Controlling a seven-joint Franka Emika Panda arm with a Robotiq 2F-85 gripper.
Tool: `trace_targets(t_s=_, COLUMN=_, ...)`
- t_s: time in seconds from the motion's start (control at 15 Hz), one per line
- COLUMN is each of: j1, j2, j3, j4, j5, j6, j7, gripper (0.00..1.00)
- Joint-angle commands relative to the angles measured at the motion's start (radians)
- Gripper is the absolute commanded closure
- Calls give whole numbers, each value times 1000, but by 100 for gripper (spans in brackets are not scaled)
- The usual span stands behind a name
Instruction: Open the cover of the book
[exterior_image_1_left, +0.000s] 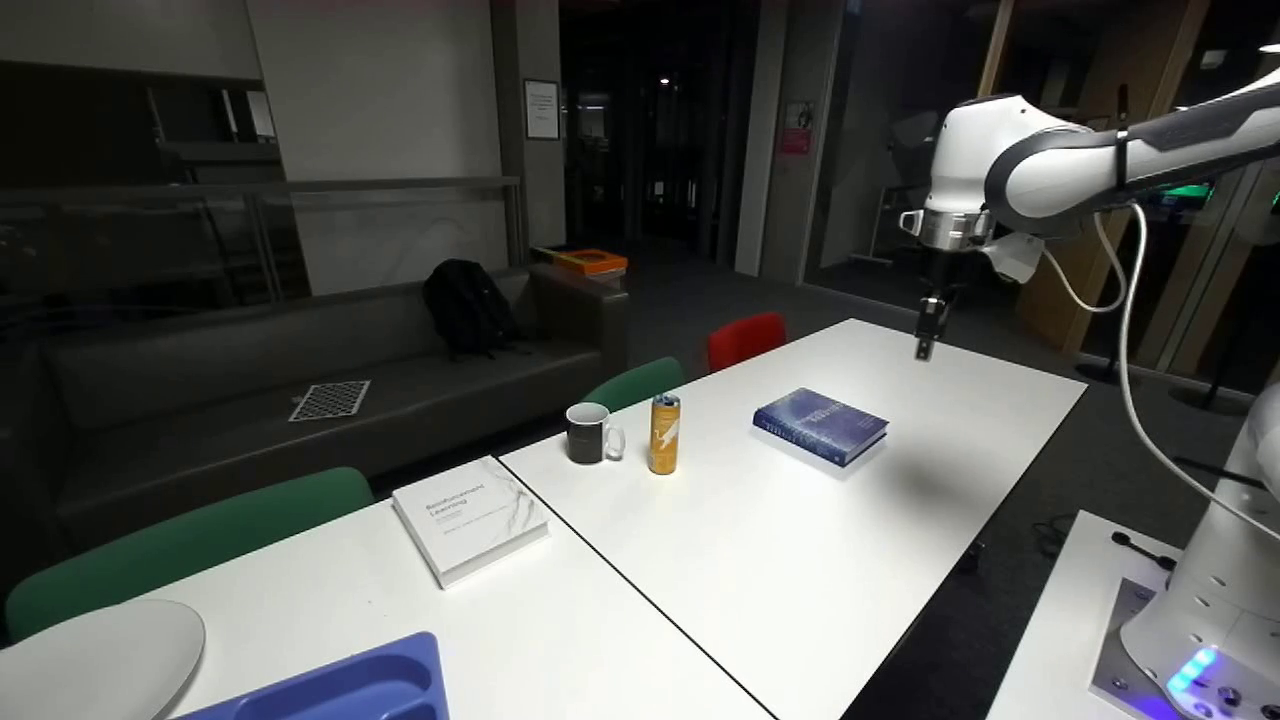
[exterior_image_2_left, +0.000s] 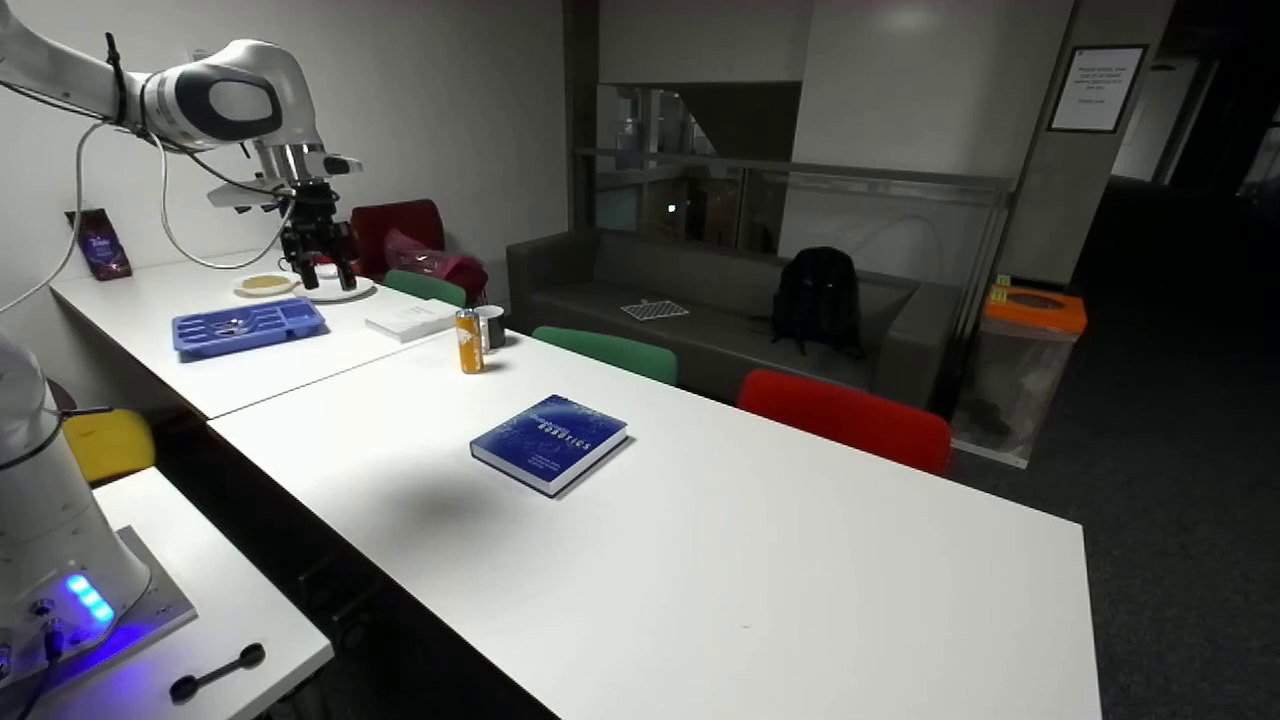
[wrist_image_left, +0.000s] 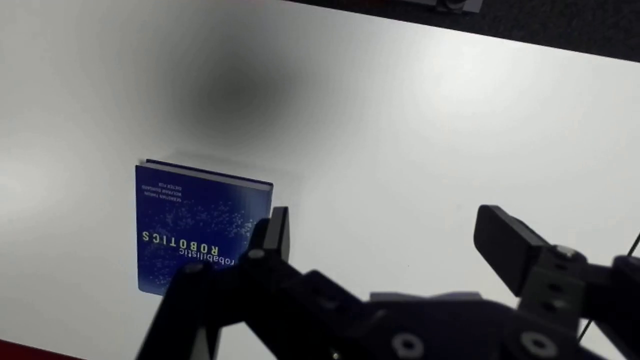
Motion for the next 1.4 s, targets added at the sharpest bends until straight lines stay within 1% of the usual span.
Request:
trace_targets(t_s=0.0, j1=-15, j2=48, j3=-62, j4=25, j5=12, j6=82, j7=-60, gripper=0)
trace_targets(t_s=0.2, j1=-23, j2=89, j3=-111, j4=35, j5=28, j6=153, j7=-109, gripper=0)
trace_targets(t_s=0.4, j1=-43, j2=155, j3=-157, j4=53, j5=31, j6=220, j7=-148, gripper=0)
trace_targets(t_s=0.8, j1=-109, j2=340, j3=-245, j4=128, j5=42, j6=284, j7=-222, gripper=0)
trace_targets(t_s=1.07, j1=-157, j2=453, j3=-274, j4=200, j5=51, j6=344, j7=-275, gripper=0)
trace_targets(t_s=1.13, j1=-167, j2=474, j3=-280, j4=222, j5=67, j6=330, j7=-294, gripper=0)
trace_targets(t_s=1.2, j1=-174, j2=486, j3=-283, j4=244, j5=97, j6=292, j7=-328, gripper=0)
trace_targets(t_s=1.27, j1=-174, j2=446, j3=-261, j4=182, j5=49, j6=327, j7=-261, gripper=0)
trace_targets(t_s=1.33, j1=-179, j2=460, j3=-262, j4=192, j5=54, j6=326, j7=-269, gripper=0)
